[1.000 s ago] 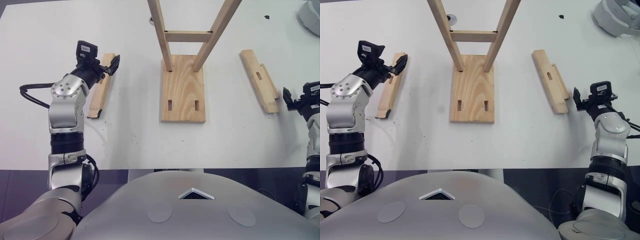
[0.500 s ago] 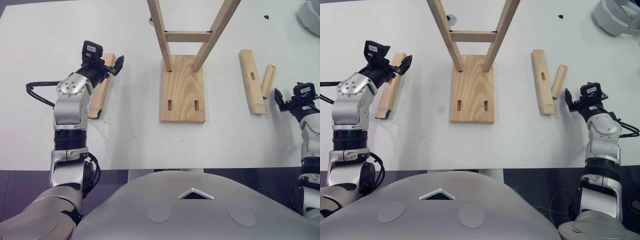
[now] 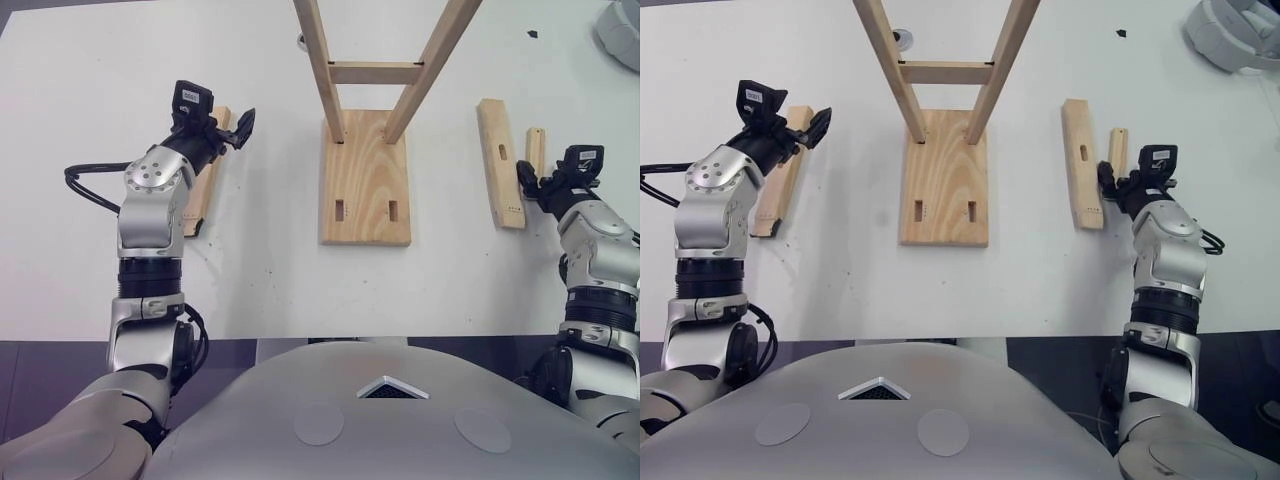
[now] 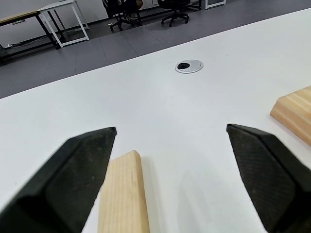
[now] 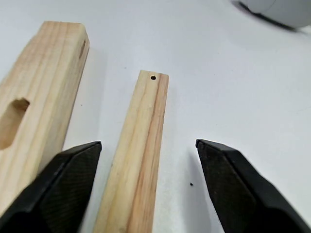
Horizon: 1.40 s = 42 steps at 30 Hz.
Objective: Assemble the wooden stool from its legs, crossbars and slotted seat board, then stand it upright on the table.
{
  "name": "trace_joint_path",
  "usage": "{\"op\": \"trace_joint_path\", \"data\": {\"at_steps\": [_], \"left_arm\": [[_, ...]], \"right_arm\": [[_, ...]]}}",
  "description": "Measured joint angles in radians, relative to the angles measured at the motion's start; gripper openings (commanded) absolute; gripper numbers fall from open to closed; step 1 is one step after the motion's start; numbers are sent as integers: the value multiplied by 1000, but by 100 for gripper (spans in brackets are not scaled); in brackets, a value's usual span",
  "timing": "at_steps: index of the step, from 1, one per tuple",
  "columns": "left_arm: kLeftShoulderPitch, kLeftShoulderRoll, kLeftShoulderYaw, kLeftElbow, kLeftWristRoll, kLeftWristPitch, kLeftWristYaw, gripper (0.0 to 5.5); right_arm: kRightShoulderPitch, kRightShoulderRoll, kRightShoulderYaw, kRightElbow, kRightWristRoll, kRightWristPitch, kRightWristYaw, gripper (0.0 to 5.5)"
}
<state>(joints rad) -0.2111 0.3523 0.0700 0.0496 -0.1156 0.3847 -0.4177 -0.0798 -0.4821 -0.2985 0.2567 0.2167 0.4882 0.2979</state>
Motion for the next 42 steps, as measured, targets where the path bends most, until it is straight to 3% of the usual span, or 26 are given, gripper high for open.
{"op": "trace_joint_path", "data": {"at_steps": [4, 14, 19, 22, 24, 28, 32, 39, 42], "left_arm": [[0, -7, 1, -2, -1, 0, 6, 419], [0, -15, 10, -15, -20, 13, 6, 419], [6, -8, 41, -60, -104, 50, -46, 419], [-23, -3, 164, -114, -259, 71, -67, 419], [-155, -37, 232, -225, -417, 129, -29, 419], [-435, -198, 207, -391, -733, 338, 188, 419], [-528, -240, 208, -415, -920, 436, 318, 419], [-531, -250, 214, -416, -1143, 466, 439, 419], [-531, -247, 210, -428, -1211, 456, 474, 368]], "right_arm": [[4, -34, -16, -27, 21, 89, 4, 336], [80, -78, -2, -52, 24, 25, 91, 136], [88, -58, -24, -52, 12, -62, 55, 133], [55, -75, -64, -187, -23, -182, 10, 133], [-59, -111, -53, -327, -52, -241, -7, 133], [-375, -110, 137, -528, -135, -274, -5, 133], [-574, 8, 308, -609, -130, -263, 24, 133], [-577, 58, 403, -668, -137, -247, 72, 133], [-535, 58, 437, -677, -142, -237, 102, 133]]}}
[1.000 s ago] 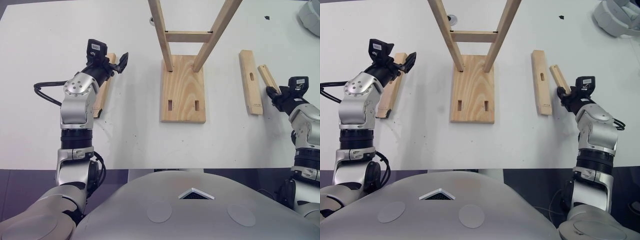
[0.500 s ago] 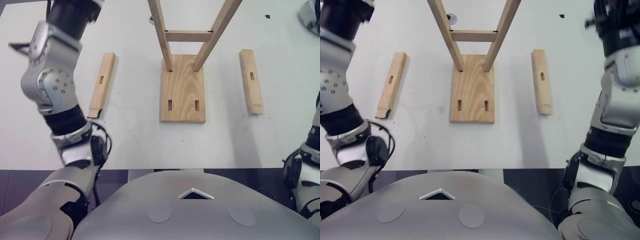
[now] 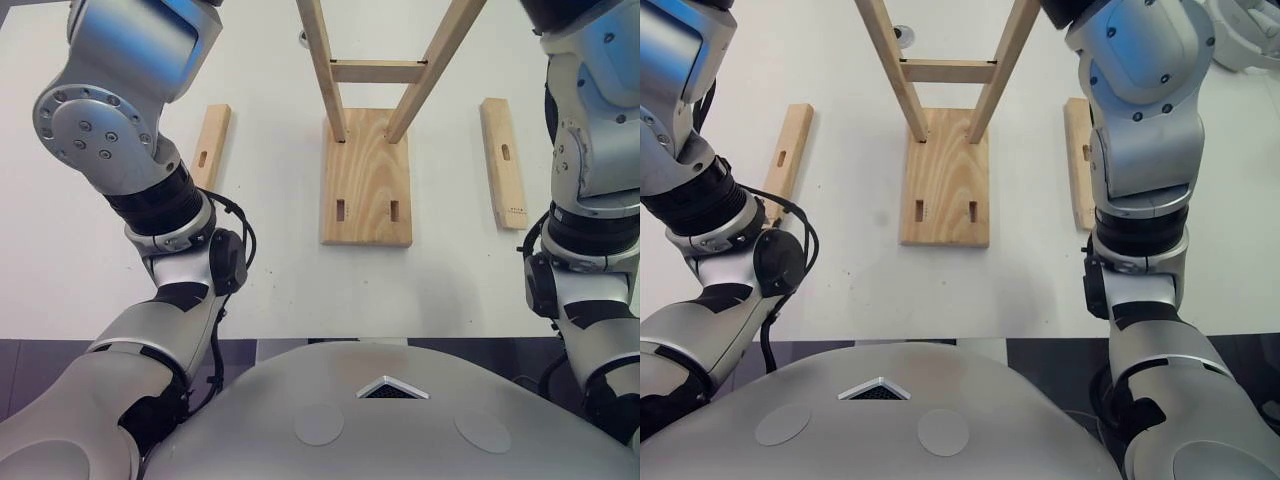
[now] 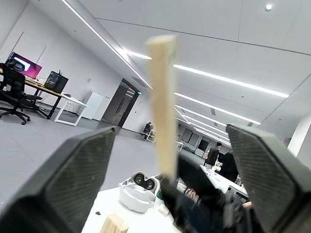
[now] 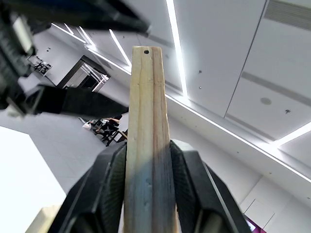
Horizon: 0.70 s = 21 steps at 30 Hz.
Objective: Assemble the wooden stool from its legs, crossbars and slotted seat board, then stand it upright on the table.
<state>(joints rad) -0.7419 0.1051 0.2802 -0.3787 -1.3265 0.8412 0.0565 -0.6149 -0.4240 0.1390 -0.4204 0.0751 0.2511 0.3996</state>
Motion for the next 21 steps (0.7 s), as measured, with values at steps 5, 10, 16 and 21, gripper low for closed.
{"op": "trace_joint_path", "data": {"at_steps": [5, 10, 16, 21], "left_arm": [[0, 16, -7, -3, -38, -21, 39, 275], [0, 32, -25, 5, -39, -41, 41, 184], [6, 45, -49, 23, -38, -50, 37, 79], [16, 59, -53, 29, -38, -61, 16, 51]], "right_arm": [[33, 10, 21, -31, 0, 7, 13, 133], [38, 30, 22, -44, 2, 12, 12, 133], [38, 41, 22, -61, 2, 23, 18, 133], [38, 42, 22, -62, 1, 23, 27, 133]]}}
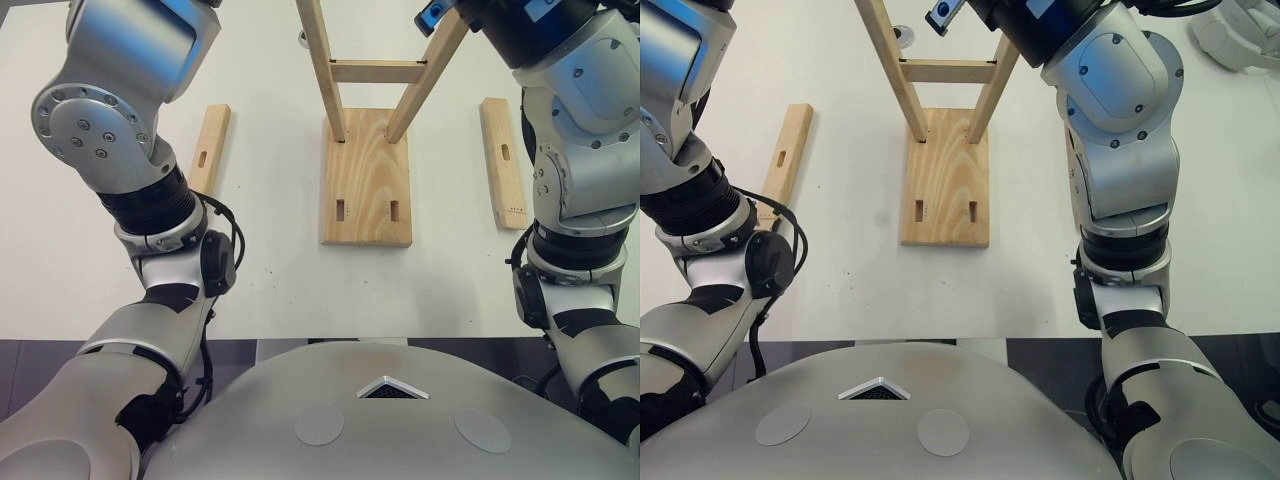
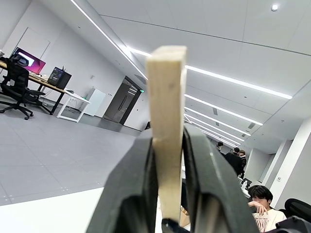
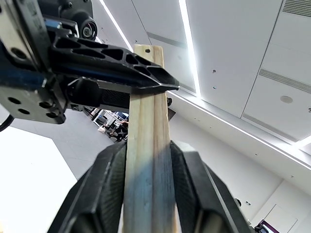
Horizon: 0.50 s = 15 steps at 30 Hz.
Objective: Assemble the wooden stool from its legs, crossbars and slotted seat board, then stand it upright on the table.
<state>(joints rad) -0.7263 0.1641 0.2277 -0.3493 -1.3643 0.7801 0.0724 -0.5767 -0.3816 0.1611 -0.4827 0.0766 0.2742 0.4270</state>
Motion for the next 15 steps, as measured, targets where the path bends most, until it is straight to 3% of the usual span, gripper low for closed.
{"op": "trace_joint_path", "data": {"at_steps": [5, 7, 12, 15], "left_arm": [[21, 19, 0, 5, 9, -7, -40, 48], [60, 38, 3, 2, 41, -12, -65, 40], [92, 121, 62, 28, 85, -46, -72, 40], [141, 239, 122, 76, 158, -49, -143, 40]], "right_arm": [[3, 0, 10, 0, -6, 4, 3, 133], [28, -3, 28, -3, -9, 30, 11, 203], [117, -38, 11, -11, -38, 78, 17, 293], [190, -54, -40, -45, -40, 95, 11, 350]]}}
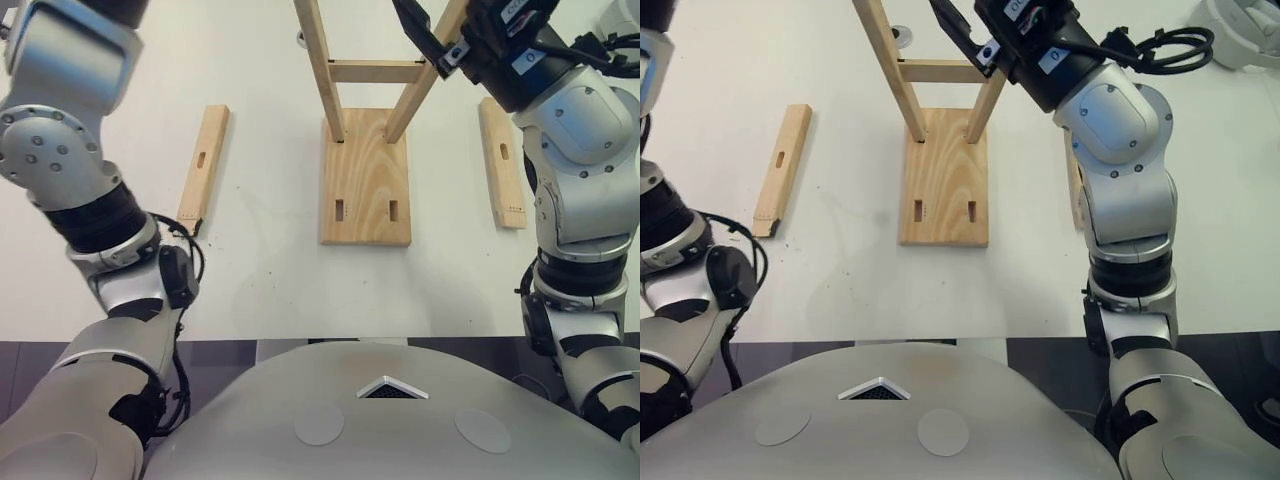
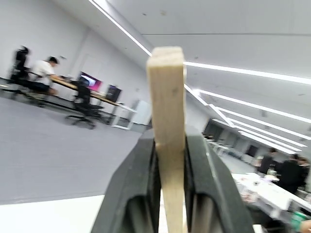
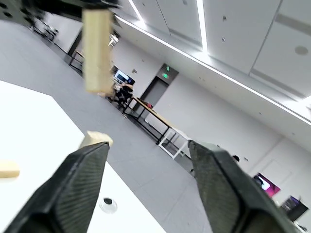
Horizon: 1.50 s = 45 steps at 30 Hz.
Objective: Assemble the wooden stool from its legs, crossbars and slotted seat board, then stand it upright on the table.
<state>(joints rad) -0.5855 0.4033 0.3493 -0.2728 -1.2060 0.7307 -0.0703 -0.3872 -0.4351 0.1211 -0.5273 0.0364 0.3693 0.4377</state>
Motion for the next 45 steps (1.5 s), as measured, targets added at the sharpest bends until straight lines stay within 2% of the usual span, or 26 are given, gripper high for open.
{"op": "trace_joint_path", "data": {"at_steps": [1, 3, 4, 8, 14, 25, 33, 45], "left_arm": [[26, 41, 23, 29, 34, -15, -40, 40], [109, 153, 26, 117, 260, -164, -159, 40], [144, 173, 23, 142, 332, -227, -205, 40], [326, 134, 10, 221, 475, -414, -358, 40], [475, 67, 32, 342, 539, -519, -436, 40], [536, 60, 8, 346, 582, -451, -426, 40], [552, -7, -7, 294, 588, -409, -387, 40], [555, 0, 1, 314, 621, -414, -409, 40]], "right_arm": [[16, -4, -13, -4, 0, 2, -5, 379], [68, -18, -61, -13, -1, 4, -12, 383], [86, -24, -81, -19, -1, 5, -14, 383], [170, -33, -156, -38, -2, 4, -34, 383], [272, -33, -204, -31, -4, -31, -59, 383], [325, -24, -188, 4, -60, -69, -90, 383], [347, -18, -174, 2, -81, -66, -99, 383], [355, -11, -173, -5, -104, -58, -120, 383]]}}
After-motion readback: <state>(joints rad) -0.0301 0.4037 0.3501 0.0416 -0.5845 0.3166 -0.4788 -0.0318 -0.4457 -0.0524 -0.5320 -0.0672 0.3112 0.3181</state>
